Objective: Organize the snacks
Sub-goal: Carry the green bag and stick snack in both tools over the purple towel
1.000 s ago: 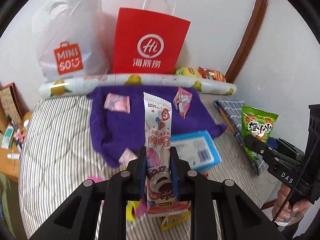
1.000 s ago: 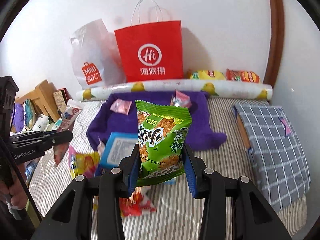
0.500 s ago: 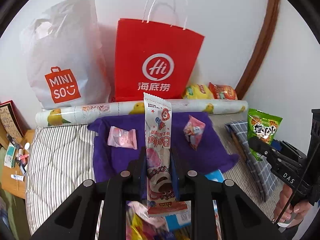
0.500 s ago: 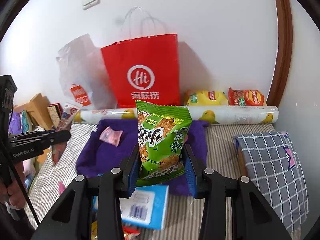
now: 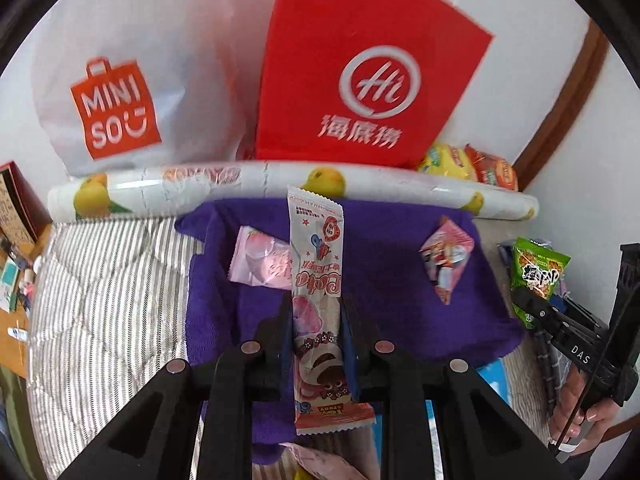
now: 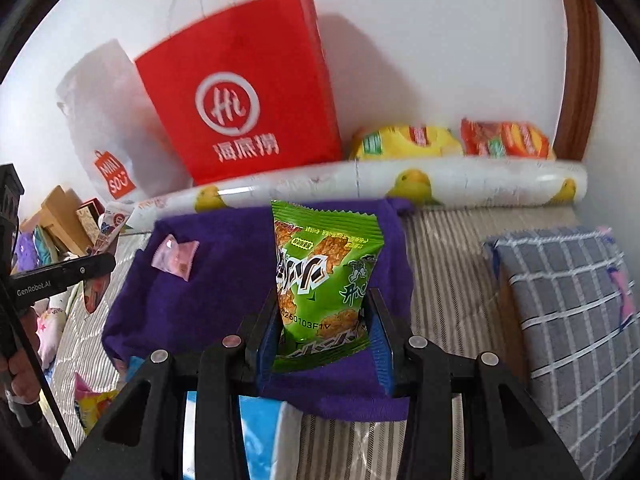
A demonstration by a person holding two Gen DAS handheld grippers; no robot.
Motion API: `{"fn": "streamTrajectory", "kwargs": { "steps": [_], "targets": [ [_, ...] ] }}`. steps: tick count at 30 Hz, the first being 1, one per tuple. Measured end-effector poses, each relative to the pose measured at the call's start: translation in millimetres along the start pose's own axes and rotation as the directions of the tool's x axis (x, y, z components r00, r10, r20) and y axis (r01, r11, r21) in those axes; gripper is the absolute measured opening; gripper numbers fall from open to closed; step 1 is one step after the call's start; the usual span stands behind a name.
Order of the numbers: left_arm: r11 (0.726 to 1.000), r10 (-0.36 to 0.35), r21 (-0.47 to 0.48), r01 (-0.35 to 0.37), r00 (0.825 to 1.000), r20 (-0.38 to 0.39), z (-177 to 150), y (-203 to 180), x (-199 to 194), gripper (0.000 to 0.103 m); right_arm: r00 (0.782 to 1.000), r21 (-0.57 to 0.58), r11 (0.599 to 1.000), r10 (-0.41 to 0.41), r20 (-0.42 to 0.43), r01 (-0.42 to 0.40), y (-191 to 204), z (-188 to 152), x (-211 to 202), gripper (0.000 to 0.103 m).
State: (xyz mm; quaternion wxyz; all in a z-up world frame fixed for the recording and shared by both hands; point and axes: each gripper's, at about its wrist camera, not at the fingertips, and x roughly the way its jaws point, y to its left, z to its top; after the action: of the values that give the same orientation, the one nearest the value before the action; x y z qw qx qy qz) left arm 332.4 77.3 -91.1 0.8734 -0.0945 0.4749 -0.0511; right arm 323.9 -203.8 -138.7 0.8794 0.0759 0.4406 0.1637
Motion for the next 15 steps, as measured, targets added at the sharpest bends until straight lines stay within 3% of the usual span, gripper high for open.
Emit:
{"fn": "streamTrajectory", "kwargs": {
  "steps": [10,15],
  "targets": [
    [0.999,0.038,-0.036,-0.041,0.995,-0.094,-1.1,16.1,38.0,0.02,0.999,-0.001,1.0,0.008,-0.044,-0.008,-4.6,-3.7,37.6,0.041],
    [0.998,0.037,-0.041,-0.041,0.994,-0.1,-3.1,19.2,47.1,0.02,0.998,-0.017,1.0,-0.003,-0.055,0.002,-4.2,-6.0,47.2,0.041]
  ]
}}
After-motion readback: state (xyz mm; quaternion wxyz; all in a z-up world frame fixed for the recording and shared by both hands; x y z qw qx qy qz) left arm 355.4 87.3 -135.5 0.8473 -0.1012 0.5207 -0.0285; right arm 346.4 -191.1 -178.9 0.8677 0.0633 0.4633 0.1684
